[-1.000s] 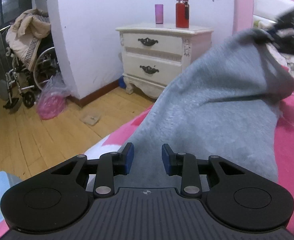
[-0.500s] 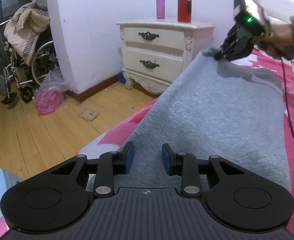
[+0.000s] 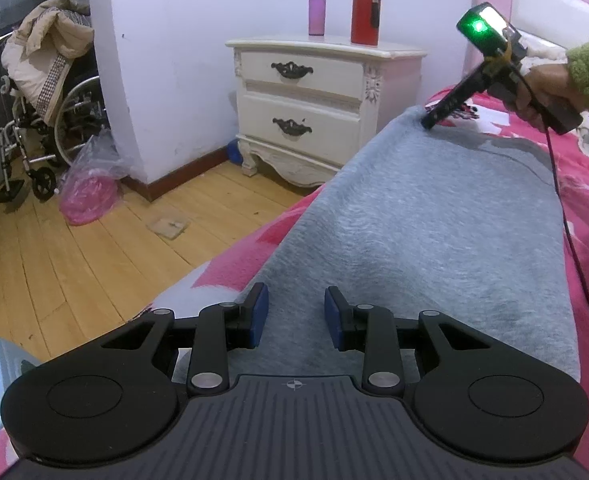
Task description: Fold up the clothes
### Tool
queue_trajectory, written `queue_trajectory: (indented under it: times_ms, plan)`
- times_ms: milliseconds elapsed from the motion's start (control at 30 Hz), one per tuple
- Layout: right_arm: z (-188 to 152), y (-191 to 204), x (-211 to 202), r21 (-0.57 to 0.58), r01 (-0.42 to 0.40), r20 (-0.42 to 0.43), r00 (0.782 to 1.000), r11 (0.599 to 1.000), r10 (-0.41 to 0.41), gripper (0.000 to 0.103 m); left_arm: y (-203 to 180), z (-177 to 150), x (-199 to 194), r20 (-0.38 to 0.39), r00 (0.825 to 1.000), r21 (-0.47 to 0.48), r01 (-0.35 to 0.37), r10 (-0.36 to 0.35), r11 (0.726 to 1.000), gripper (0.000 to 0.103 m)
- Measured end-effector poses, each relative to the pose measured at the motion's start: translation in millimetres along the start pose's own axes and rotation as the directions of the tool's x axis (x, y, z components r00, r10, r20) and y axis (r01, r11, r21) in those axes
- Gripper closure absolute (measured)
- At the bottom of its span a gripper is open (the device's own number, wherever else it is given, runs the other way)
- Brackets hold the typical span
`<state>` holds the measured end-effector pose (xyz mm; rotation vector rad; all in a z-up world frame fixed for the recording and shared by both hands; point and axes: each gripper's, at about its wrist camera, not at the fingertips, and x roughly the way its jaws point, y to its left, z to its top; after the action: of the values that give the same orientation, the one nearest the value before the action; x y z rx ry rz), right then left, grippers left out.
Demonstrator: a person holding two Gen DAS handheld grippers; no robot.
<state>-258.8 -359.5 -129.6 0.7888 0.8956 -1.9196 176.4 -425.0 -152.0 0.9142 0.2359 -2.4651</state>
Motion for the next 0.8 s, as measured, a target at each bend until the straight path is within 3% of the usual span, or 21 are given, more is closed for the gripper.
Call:
queue_trajectory:
  times_ms: [133, 233, 333, 433, 533, 667, 800]
  plan:
    - [-3.9, -35.5, -1.8, 0.22, -0.008, 0.0, 1.0, 0.976, 0.008, 0.052, 0.1, -0.2, 1.0, -0.001, 1.0, -0.008, 0.001, -0.001, 1.0, 0.071]
    - [-9.6, -48.2, -23.1, 0.332, -0.128, 0.101, 0.99, 0.934, 0.1, 0.054, -0.2, -0.4, 1.3, -0.001, 1.0, -0.01, 0.0, 0.0, 1.0, 0.071]
    - [-11.2, -38.6, -35.0, 0.308, -0.332, 0.192, 0.94, 0.892, 0.283, 0.055, -0.4, -0.6, 1.5, 0.001, 1.0, -0.01, -0.005, 0.005, 1.0, 0.071]
    - [-10.3, -19.9, -18.5, 0.284, -0.392, 0.144, 0.92, 0.875, 0.365, 0.057, -1.5, -0.7, 1.2, 0.003, 1.0, -0.011, -0.011, 0.011, 1.0, 0.071]
    - [-8.2, -22.0, 10.3, 0.374, -0.259, 0.086, 0.966, 0.891, 0.245, 0.063, -1.8, -0.5, 0.8, 0.003, 1.0, -0.007, -0.015, 0.015, 1.0, 0.071]
    - [-20.9, -57.2, 9.4, 0.599, -0.134, 0.108, 0.99, 0.789, 0.087, 0.063, -0.5, -0.5, 0.6, -0.001, 1.0, -0.006, -0.011, 0.011, 1.0, 0.071]
    - [-54.6, -88.1, -41.4, 0.676, -0.093, 0.121, 0.993, 0.731, 0.015, 0.063, -0.3, 0.4, 0.7, -0.006, 1.0, -0.013, -0.008, 0.008, 1.0, 0.07]
